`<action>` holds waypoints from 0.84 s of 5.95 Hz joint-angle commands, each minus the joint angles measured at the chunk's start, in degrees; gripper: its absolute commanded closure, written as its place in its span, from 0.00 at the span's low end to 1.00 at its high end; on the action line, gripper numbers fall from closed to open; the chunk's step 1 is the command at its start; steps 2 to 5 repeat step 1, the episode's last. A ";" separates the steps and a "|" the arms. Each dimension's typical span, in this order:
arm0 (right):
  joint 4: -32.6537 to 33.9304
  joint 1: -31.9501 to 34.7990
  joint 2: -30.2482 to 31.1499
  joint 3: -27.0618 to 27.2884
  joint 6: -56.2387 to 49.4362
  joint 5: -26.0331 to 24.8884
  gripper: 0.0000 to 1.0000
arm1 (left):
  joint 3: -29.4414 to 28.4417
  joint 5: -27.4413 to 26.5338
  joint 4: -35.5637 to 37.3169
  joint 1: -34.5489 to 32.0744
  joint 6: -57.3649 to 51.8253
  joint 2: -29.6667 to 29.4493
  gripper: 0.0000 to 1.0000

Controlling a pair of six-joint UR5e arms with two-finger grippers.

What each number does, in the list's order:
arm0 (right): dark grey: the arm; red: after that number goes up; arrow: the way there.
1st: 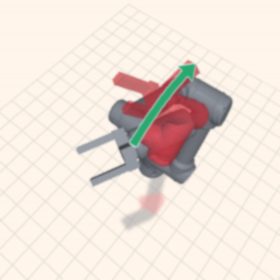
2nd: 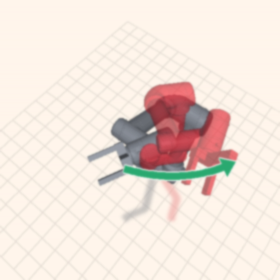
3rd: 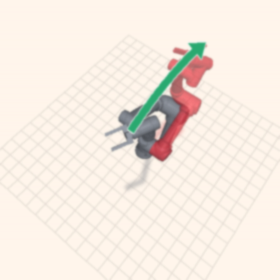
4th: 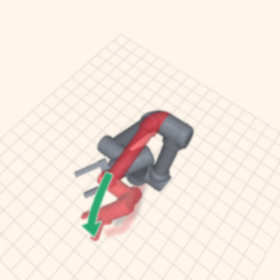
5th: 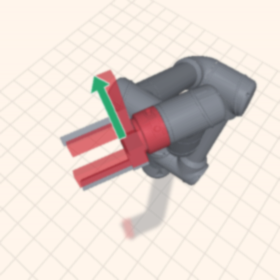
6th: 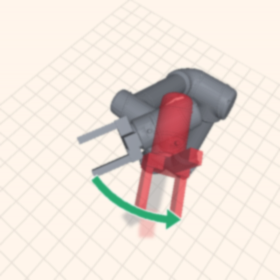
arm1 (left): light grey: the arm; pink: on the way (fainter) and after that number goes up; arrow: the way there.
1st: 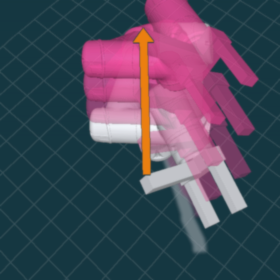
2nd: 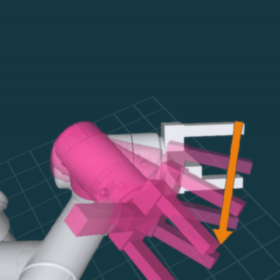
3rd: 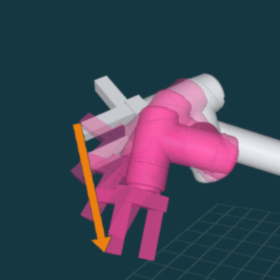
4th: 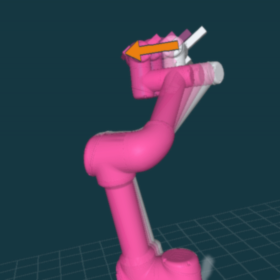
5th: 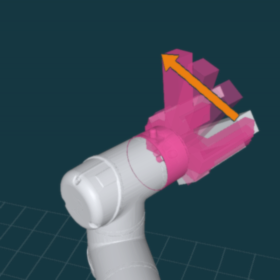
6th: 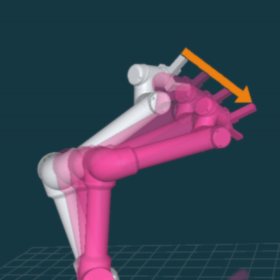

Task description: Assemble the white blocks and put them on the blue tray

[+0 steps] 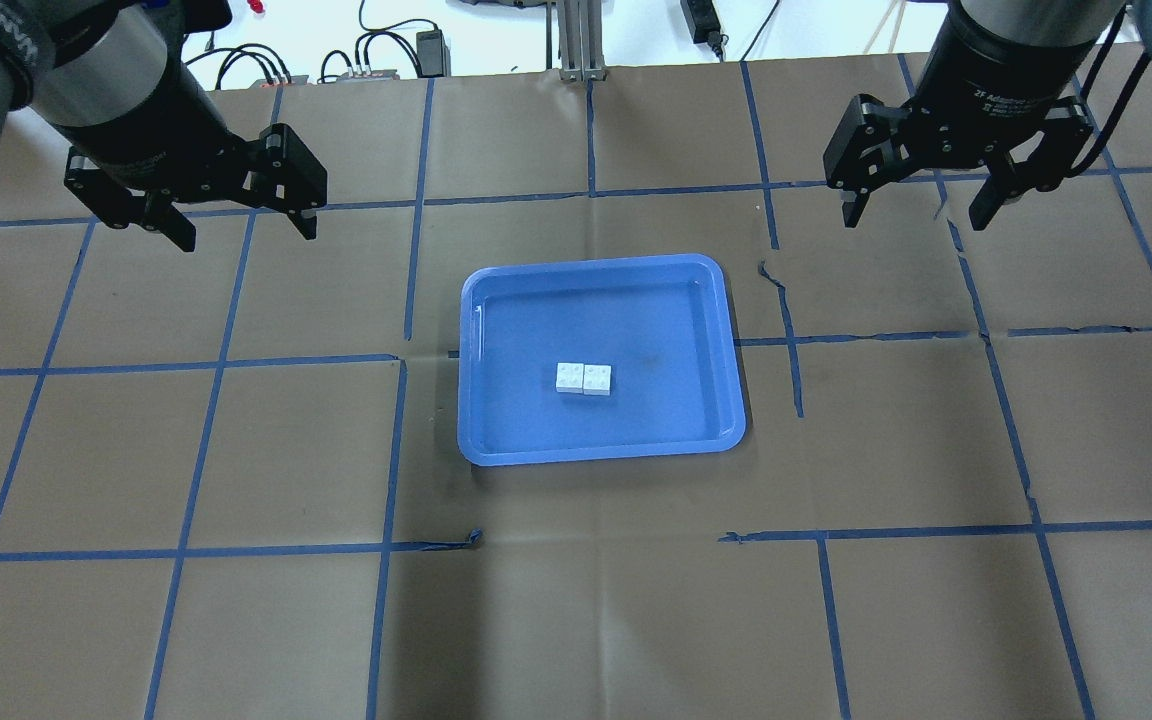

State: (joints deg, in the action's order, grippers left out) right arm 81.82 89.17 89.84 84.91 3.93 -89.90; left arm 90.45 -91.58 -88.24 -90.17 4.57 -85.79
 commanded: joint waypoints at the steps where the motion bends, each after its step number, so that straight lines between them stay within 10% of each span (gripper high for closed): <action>1: 0.01 0.04 -0.01 0.17 -0.06 -0.10 0.00 | 0.08 0.00 0.00 0.00 0.00 0.01 0.00; 5: 0.01 0.04 -0.01 0.17 -0.06 -0.10 0.00 | 0.08 0.00 0.00 0.00 0.00 0.01 0.00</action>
